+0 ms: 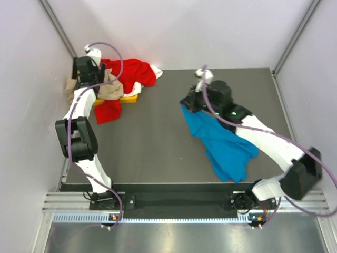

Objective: Fold and stack the t-shirts
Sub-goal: Move the tshirt to the center of the board, then flatten the tshirt out

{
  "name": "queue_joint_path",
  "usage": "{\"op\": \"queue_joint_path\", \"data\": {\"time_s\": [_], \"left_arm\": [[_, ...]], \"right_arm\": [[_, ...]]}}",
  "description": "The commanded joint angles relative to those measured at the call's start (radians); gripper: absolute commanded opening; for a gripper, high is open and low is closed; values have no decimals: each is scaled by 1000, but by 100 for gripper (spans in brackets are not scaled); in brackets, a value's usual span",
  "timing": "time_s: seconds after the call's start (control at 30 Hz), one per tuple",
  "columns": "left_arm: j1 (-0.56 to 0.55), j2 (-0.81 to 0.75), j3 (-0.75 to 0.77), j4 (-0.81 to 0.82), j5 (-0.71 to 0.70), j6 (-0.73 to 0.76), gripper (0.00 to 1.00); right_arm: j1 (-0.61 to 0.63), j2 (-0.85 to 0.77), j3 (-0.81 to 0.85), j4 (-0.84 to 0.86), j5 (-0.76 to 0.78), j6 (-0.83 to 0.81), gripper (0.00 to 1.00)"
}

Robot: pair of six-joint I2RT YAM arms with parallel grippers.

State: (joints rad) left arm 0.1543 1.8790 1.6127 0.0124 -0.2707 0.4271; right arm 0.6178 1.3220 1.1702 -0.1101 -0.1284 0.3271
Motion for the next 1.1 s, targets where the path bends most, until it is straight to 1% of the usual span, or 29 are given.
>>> {"op": "queue_joint_path", "data": {"time_s": [0.0, 0.03, 0.07, 0.1, 0.13, 0.17, 0.2, 0.23, 0.27, 0.3, 0.33, 0.37, 0.4, 0.43, 0.47, 0.5, 0.53, 0.57, 0.6, 0.63, 0.67, 0.7, 0.73, 0.77, 0.8, 0.87, 0.97, 1.07], "left_arm": [[-49, -11, -39, -170, 174, -69, 99], [-39, -8, 1, -211, 183, -102, 99], [-23, -18, 10, -276, 252, -169, 99], [3, -32, 9, -293, 310, -197, 99], [14, -50, -14, -305, 367, -220, 99], [21, -94, -34, -311, 404, -240, 99], [19, -121, -60, -312, 460, -241, 99], [19, -148, -115, -310, 494, -248, 99], [19, -202, -144, -307, 574, -258, 99], [16, -224, -172, -311, 615, -261, 99], [11, -248, -228, -319, 660, -263, 97], [-19, -288, -256, -331, 706, -246, 93], [-45, -308, -281, -354, 729, -222, 87], [-83, -325, -330, -399, 741, -193, 77], [-123, -361, -359, -416, 734, -139, 74], [-227, -379, -391, -425, 720, -114, 72], [-281, -395, -454, -430, 699, -90, 72], [-335, -420, -483, -427, 693, -52, 73], [-434, -425, -508, -427, 691, -30, 75], [-484, -423, -537, -427, 688, -18, 77], [-528, -407, -543, -431, 676, -2, 82], [-611, -394, -548, -433, 667, 8, 84], [-652, -380, -554, -425, 657, 21, 87], [-730, -357, -559, -416, 624, 47, 91], [-766, -342, -562, -410, 611, 70, 93], [-850, -295, -570, -391, 576, 125, 95], [-881, -249, -573, -367, 570, 179, 98], [-881, -210, -568, -359, 564, 240, 99]], "right_arm": [[147, 203, 164, 46, -129, -17, 11], [181, 259, 284, -14, -166, -48, 21], [213, 314, 360, -90, -198, -89, 43], [268, 395, 484, -241, -214, -168, 52], [289, 416, 517, -294, -202, -198, 58], [298, 419, 520, -318, -191, -213, 64], [298, 377, 502, -312, -169, -212, 74], [290, 341, 420, -298, -149, -204, 79], [268, 298, 367, -286, -84, -179, 81], [252, 202, 314, -280, -39, -159, 81], [234, 151, 202, -281, -1, -133, 81], [208, 101, 140, -286, 25, -97, 79], [133, -5, 78, -302, 51, -15, 76], [88, -56, -41, -319, 62, 27, 72], [42, -105, -96, -344, 79, 61, 69], [-48, -191, -145, -399, 120, 93, 66], [-93, -226, -229, -428, 130, 105, 64], [-137, -254, -265, -456, 162, 113, 64], [-226, -300, -295, -505, 185, 128, 64], [-269, -317, -349, -526, 196, 136, 64], [-312, -331, -371, -545, 214, 151, 64], [-395, -354, -392, -569, 237, 164, 64], [-435, -365, -432, -573, 240, 164, 64], [-473, -374, -452, -571, 237, 168, 65], [-536, -392, -470, -557, 210, 171, 67], [-582, -399, -526, -539, 184, 188, 68], [-609, -373, -544, -520, 177, 216, 71], [-619, -345, -579, -476, 193, 224, 72]]}}
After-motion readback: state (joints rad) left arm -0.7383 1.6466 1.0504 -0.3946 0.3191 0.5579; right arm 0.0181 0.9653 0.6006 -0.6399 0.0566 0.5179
